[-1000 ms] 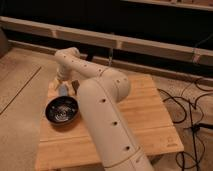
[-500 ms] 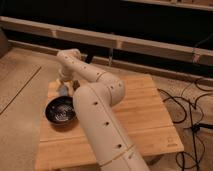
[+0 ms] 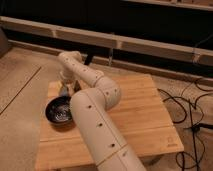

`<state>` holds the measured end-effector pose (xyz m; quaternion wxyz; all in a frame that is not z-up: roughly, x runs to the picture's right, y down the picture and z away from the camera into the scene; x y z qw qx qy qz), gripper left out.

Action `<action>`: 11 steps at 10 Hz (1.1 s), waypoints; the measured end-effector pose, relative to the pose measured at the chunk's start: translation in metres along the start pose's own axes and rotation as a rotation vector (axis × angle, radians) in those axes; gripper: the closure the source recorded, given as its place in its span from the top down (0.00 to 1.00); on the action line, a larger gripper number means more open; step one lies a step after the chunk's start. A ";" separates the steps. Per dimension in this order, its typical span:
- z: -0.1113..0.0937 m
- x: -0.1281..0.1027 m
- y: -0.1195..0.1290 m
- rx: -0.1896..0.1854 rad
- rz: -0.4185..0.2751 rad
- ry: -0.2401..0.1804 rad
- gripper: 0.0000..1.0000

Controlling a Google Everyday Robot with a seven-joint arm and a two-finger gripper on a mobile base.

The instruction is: Place the white sponge in the ceramic bowl

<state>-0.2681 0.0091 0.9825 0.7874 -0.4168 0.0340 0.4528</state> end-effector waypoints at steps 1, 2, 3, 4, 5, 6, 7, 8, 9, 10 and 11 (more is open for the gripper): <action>0.001 0.000 0.000 -0.011 -0.006 0.003 0.32; 0.002 -0.001 0.000 -0.021 -0.013 0.003 0.22; 0.002 -0.001 0.000 -0.027 -0.018 0.003 0.12; 0.003 -0.001 -0.002 -0.032 -0.021 0.004 0.03; 0.003 -0.001 -0.004 -0.032 -0.020 0.004 0.00; 0.001 -0.002 -0.007 -0.030 -0.018 0.000 0.00; -0.003 -0.006 -0.011 -0.025 -0.014 -0.016 0.00; -0.012 -0.015 -0.015 -0.011 -0.012 -0.048 0.00; -0.026 -0.025 -0.019 0.006 -0.014 -0.089 0.00; -0.041 -0.036 -0.022 0.023 -0.019 -0.128 0.00; -0.064 -0.050 -0.023 0.048 -0.036 -0.182 0.00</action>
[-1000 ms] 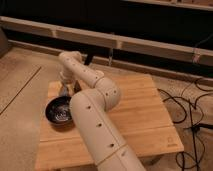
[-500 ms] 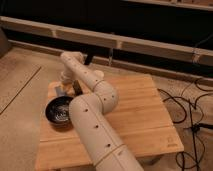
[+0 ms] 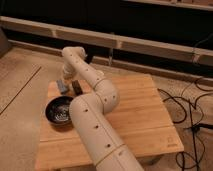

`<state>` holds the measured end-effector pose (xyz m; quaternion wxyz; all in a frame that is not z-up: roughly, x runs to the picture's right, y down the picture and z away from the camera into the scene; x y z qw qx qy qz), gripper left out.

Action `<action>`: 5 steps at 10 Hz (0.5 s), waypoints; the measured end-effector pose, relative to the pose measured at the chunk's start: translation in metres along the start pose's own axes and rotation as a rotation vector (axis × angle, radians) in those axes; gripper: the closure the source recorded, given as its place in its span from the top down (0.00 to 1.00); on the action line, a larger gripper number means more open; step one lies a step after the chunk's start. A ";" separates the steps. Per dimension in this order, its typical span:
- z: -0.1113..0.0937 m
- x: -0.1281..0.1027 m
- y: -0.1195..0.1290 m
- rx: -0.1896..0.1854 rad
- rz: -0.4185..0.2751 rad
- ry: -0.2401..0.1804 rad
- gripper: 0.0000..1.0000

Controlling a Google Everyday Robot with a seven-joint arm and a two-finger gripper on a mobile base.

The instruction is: Place the white sponge in the ceramic bowl

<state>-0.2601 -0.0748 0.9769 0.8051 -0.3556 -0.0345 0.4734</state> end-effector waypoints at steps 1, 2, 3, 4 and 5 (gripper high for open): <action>-0.018 -0.015 -0.001 0.021 -0.018 -0.044 0.00; -0.031 -0.024 -0.001 0.033 -0.032 -0.072 0.00; -0.041 -0.031 0.002 0.041 -0.045 -0.093 0.00; -0.049 -0.035 0.006 0.047 -0.059 -0.107 0.00; -0.057 -0.039 0.014 0.052 -0.079 -0.118 0.00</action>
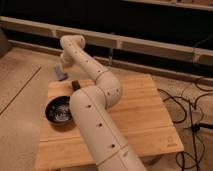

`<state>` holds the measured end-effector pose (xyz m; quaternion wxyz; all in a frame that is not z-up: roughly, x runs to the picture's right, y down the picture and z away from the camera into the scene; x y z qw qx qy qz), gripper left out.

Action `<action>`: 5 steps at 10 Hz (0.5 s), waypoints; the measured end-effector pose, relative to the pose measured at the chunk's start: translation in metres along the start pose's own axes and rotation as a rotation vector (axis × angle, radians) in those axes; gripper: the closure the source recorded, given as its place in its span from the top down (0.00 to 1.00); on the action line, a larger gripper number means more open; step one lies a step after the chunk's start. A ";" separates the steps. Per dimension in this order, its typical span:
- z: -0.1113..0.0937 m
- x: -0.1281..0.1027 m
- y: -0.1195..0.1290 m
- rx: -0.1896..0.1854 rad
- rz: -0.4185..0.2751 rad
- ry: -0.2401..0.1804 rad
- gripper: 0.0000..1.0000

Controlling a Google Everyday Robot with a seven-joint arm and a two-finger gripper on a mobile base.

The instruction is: Place the white sponge in the ceramic bowl

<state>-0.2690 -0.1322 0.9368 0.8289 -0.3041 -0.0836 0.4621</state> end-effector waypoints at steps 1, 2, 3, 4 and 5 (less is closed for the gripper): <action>-0.005 -0.001 0.006 0.003 -0.016 -0.004 0.00; -0.012 0.000 0.016 0.006 -0.036 -0.005 0.00; -0.017 0.003 0.024 0.008 -0.050 -0.002 0.00; -0.023 0.009 0.036 0.012 -0.066 0.003 0.00; -0.031 0.020 0.048 0.019 -0.081 0.011 0.00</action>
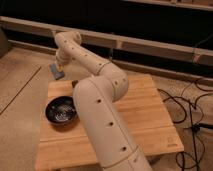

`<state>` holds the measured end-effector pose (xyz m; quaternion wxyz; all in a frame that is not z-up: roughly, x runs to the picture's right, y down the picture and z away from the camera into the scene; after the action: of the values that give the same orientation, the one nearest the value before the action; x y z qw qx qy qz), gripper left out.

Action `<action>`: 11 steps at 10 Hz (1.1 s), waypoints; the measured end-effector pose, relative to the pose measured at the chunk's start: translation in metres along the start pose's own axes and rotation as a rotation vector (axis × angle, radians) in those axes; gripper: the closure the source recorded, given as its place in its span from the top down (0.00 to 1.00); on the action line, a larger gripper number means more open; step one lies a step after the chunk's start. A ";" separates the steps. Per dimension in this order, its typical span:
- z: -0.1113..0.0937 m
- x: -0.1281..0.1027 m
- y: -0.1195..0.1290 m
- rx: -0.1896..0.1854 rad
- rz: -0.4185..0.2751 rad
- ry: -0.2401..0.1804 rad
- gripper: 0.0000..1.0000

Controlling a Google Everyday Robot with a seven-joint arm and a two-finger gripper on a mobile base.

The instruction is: Place the white sponge in the ceramic bowl

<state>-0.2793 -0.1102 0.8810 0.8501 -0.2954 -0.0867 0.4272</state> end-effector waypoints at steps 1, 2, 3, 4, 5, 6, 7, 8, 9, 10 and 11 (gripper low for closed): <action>-0.006 0.009 0.009 0.007 -0.007 0.008 0.00; -0.013 0.025 0.017 0.022 -0.008 0.021 0.00; -0.020 0.038 0.023 0.036 -0.003 0.030 0.00; -0.027 0.053 0.027 0.053 0.012 0.038 0.00; -0.031 0.065 0.033 0.059 0.027 0.046 0.00; -0.032 0.081 0.040 0.059 0.044 0.058 0.00; -0.028 0.091 0.049 0.051 0.048 0.076 0.00; -0.021 0.103 0.060 0.040 0.049 0.099 0.00; -0.012 0.114 0.072 0.023 0.049 0.125 0.00; -0.005 0.123 0.079 0.007 0.050 0.151 0.00; 0.001 0.130 0.083 -0.004 0.055 0.172 0.00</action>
<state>-0.2549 0.0294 0.8199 0.8419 -0.3348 -0.0063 0.4231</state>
